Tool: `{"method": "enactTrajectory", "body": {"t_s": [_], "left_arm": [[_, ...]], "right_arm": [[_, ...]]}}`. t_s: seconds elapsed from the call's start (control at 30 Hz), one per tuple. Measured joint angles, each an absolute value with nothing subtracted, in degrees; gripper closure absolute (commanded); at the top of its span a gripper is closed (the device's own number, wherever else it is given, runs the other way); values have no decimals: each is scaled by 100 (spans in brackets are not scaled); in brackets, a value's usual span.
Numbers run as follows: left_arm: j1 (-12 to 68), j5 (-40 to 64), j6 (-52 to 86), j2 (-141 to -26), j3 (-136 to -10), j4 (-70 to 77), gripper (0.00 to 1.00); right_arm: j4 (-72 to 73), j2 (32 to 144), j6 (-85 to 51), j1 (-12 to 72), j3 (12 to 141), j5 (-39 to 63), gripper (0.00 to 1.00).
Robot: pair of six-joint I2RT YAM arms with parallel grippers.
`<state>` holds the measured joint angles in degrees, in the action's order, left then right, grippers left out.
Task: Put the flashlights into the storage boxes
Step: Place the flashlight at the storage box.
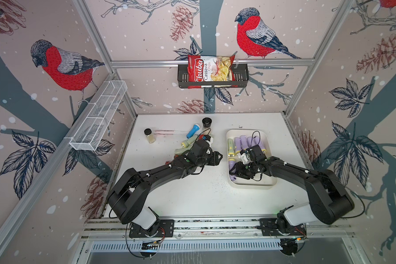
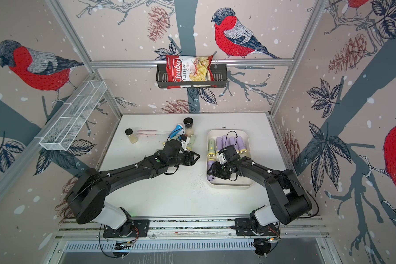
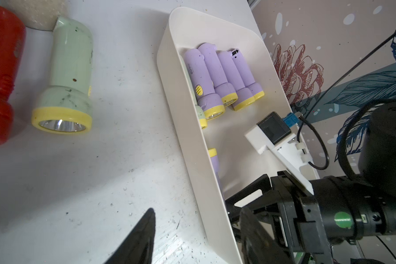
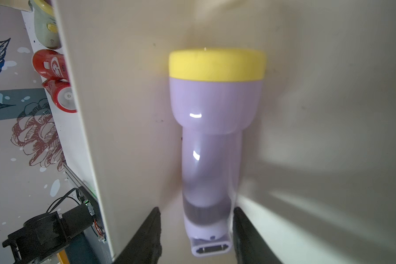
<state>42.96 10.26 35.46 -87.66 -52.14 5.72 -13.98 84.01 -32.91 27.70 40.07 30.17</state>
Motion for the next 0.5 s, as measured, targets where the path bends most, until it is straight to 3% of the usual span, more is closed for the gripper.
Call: {"method": "enactTrajectory", "body": {"t_s": [0.5], "left_arm": [[4268, 849, 3548, -8453, -5199, 392, 41]], "right_arm": [[-1826, 7887, -3159, 2818, 4482, 2633, 45]]}}
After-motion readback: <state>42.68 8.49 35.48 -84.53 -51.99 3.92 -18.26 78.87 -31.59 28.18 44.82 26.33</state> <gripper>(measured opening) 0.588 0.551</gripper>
